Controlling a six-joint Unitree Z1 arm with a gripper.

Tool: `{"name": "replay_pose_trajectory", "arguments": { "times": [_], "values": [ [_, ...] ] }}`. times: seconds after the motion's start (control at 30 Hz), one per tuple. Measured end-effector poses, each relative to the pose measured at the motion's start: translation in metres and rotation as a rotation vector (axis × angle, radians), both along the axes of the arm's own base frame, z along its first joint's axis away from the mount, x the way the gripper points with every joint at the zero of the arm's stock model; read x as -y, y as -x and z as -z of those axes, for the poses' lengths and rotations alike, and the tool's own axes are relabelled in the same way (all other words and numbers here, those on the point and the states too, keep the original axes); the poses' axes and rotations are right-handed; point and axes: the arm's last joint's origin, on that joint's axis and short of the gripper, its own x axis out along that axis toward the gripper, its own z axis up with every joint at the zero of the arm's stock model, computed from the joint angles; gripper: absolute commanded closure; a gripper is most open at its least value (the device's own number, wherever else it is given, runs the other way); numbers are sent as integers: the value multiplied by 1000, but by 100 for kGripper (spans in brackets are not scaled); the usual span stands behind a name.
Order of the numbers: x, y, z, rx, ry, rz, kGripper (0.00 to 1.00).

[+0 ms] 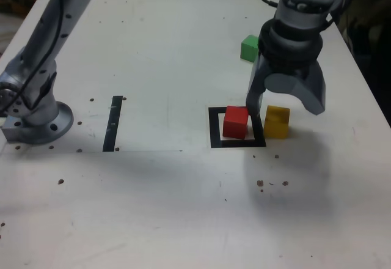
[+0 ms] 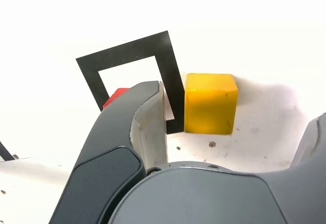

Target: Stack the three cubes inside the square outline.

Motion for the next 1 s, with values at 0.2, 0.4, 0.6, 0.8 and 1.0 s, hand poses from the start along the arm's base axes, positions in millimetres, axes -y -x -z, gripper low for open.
{"name": "replay_pose_trajectory", "arguments": {
  "times": [0.2, 0.4, 0.6, 0.8, 1.0],
  "values": [
    [0, -4, 15, -38, 3, -2, 9],
    [0, -9, 26, -58, 8, -8, 15],
    [-5, -14, 29, -54, -10, -16, 27],
    [-5, -19, 31, -41, -20, -19, 38],
    [-3, -23, 37, -46, -9, -20, 53]
  ]
}}
